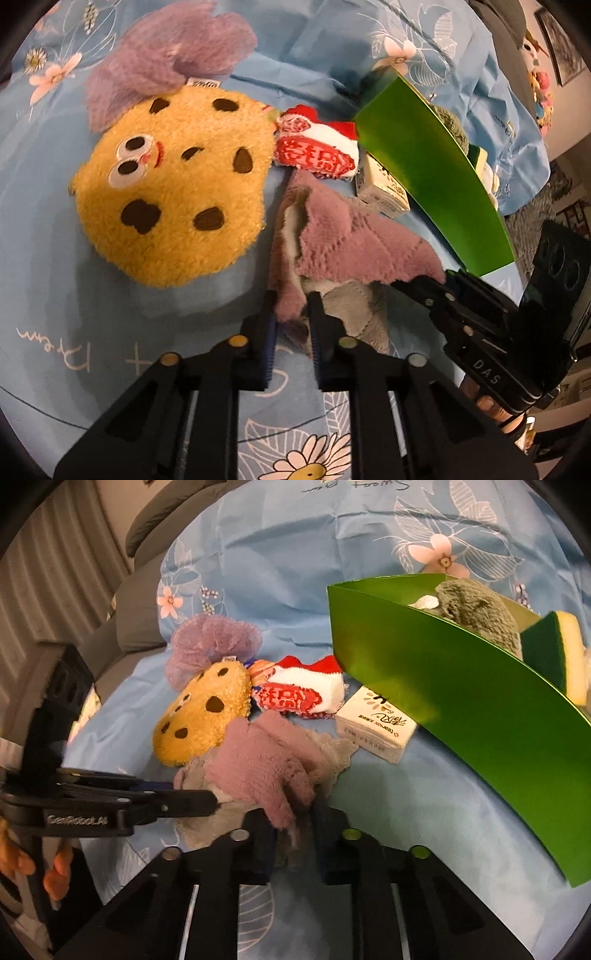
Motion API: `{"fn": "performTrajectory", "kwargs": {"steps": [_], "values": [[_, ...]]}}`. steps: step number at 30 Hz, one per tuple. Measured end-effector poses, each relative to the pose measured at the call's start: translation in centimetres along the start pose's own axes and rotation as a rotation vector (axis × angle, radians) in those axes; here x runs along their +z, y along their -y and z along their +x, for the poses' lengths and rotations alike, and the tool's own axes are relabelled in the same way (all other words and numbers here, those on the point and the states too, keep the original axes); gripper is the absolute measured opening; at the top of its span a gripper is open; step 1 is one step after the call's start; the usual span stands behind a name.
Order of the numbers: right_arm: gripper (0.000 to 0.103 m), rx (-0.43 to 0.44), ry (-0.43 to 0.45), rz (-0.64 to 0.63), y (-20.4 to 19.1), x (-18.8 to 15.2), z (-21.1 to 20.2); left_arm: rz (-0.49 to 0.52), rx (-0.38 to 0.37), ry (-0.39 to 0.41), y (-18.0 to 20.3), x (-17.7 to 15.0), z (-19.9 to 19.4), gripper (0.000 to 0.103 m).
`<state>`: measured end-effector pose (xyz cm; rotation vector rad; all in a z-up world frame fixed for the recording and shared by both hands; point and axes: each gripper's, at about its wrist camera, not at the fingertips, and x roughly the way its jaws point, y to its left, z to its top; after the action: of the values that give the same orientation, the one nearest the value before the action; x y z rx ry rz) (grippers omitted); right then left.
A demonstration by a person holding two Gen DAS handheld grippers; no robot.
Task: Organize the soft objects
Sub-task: 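Reach the right gripper to the pink-and-grey cloth and grasp it, then carry the pink-and-grey cloth with the right gripper and drop it into the box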
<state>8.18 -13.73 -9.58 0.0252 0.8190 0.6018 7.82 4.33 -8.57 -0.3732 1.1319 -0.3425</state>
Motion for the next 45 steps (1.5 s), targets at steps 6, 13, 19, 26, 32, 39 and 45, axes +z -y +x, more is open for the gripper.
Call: {"fn": "performTrajectory", "kwargs": {"steps": [6, 13, 19, 26, 32, 39, 45], "values": [[0.013, 0.028, 0.037, 0.013, -1.0, -0.5, -1.8, 0.042, 0.002, 0.048, 1.0, -0.7, -2.6, 0.009], [0.013, 0.061, 0.157, -0.009, -3.1, 0.3, -6.3, 0.123, -0.016, 0.133, 4.1, -0.5, -6.7, 0.009], [0.013, 0.051, 0.267, -0.036, -4.1, 2.1, -10.6, 0.186, -0.031, 0.172, 7.5, 1.5, -8.7, 0.009], [0.013, -0.014, 0.375, -0.017, -2.4, 5.0, -14.3, 0.272, -0.05, 0.215, 12.9, 5.5, -9.5, 0.01], [0.013, -0.078, 0.447, -0.002, 0.4, 7.0, -17.0, 0.314, -0.08, 0.211, 17.3, 8.9, -8.1, 0.01], [0.013, -0.167, 0.472, 0.046, 4.7, 8.4, -17.8, 0.369, -0.065, 0.191, 21.8, 12.2, -3.9, 0.01], [0.013, -0.2, 0.403, 0.125, 8.7, 9.4, -14.8, 0.332, 0.01, 0.134, 21.7, 14.3, 0.9, 0.011]]}}
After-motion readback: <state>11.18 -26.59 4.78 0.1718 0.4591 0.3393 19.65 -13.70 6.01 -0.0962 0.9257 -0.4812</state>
